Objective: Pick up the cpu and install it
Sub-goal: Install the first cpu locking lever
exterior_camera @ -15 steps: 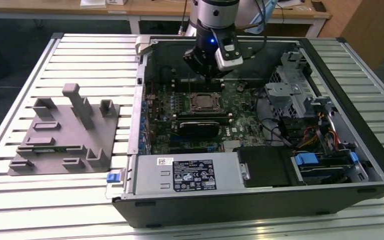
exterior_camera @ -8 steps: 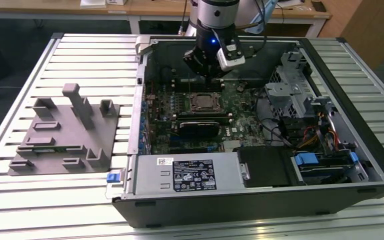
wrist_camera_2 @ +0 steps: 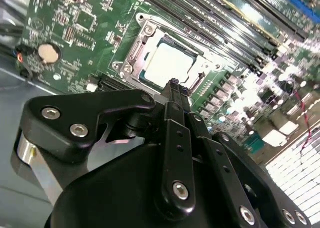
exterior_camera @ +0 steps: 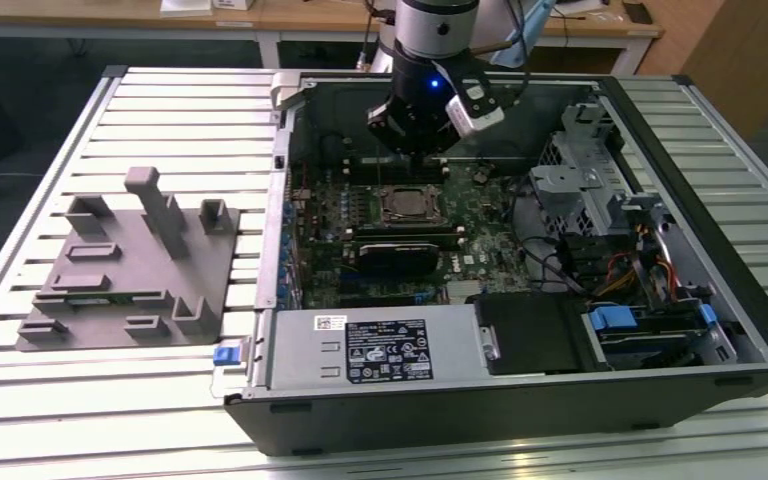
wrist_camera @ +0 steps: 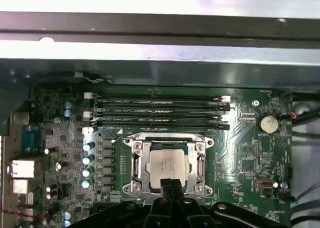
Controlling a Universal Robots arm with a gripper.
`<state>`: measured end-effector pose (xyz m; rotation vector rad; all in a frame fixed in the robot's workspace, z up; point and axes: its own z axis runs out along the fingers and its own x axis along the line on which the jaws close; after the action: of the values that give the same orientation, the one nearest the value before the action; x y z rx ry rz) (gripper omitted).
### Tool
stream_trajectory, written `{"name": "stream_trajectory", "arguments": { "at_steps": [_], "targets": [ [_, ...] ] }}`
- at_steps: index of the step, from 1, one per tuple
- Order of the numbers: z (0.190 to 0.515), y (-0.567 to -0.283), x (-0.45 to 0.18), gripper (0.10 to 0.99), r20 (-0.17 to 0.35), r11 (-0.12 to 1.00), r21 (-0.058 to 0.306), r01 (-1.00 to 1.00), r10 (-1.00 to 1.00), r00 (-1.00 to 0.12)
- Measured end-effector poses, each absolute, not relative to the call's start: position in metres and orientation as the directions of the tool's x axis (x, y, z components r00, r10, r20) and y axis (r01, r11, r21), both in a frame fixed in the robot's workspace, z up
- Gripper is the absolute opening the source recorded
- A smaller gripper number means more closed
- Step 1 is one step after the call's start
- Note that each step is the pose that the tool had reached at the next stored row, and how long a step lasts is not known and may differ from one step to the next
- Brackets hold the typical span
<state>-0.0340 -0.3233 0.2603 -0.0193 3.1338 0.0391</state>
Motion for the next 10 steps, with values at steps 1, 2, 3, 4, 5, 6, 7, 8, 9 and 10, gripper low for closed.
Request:
{"name": "stream_trajectory", "arguments": {
  "at_steps": [1, 2, 3, 4, 5, 6, 7, 8, 9, 10],
  "targets": [
    [0.26, -0.323, -0.034, 0.106, -0.008, 0.999, 0.025, -0.023, -0.023, -1.0],
    [0.26, -0.323, -0.034, 0.106, -0.008, 0.999, 0.025, -0.031, -0.03, -1.0],
    [0.26, -0.323, -0.034, 0.106, -0.008, 0.999, 0.025, -0.034, -0.034, -0.999],
    [0.26, -0.323, -0.035, 0.106, -0.008, 0.999, 0.025, -0.036, -0.036, -0.999],
    [0.26, -0.323, -0.036, 0.106, -0.008, 0.999, 0.025, -0.037, -0.037, -0.999],
    [0.26, -0.323, -0.038, 0.106, -0.008, 0.999, 0.025, -0.037, -0.037, -0.999],
    [0.26, -0.323, -0.04, 0.106, -0.008, 0.999, 0.025, -0.038, -0.037, -0.999],
    [0.26, -0.323, -0.042, 0.106, -0.008, 0.999, 0.025, -0.038, -0.038, -0.999],
    [0.26, -0.323, -0.045, 0.106, -0.008, 0.999, 0.025, -0.038, -0.037, -0.999],
    [0.26, -0.323, -0.047, 0.106, -0.008, 0.999, 0.025, -0.038, -0.037, -0.999]
  ]
}}
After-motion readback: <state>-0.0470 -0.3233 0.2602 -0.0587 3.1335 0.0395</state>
